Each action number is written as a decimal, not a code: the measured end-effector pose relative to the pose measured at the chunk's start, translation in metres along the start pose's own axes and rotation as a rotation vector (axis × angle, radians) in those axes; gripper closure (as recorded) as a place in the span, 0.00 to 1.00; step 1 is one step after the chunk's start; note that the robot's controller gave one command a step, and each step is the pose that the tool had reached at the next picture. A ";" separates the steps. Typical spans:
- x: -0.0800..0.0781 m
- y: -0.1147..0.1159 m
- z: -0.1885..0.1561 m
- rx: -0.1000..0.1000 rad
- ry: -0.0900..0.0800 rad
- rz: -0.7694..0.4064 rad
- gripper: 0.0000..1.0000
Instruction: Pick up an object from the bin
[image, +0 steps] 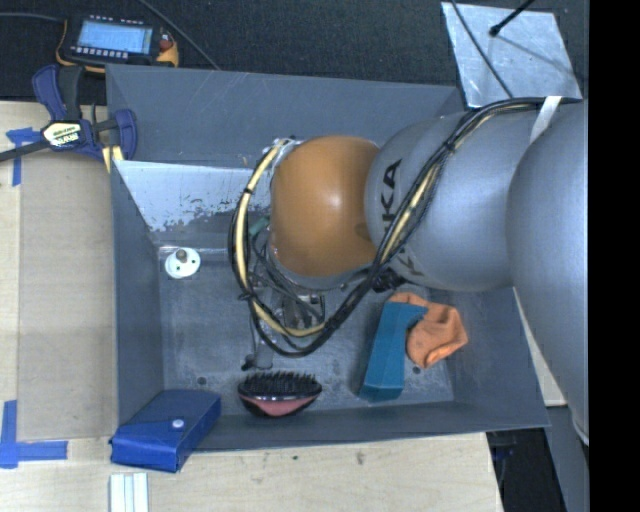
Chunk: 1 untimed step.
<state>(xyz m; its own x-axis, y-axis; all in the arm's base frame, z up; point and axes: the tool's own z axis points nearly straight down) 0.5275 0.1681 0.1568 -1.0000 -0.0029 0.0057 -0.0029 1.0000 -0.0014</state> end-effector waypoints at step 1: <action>-0.002 -0.001 -0.005 -0.002 -0.008 0.003 0.00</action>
Offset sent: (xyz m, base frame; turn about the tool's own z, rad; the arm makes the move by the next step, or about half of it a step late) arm -0.0412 -0.0395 -0.0868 -0.0216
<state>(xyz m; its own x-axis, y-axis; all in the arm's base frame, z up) 0.5294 0.1675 0.1617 -1.0000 -0.0002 -0.0025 -0.0002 1.0000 0.0009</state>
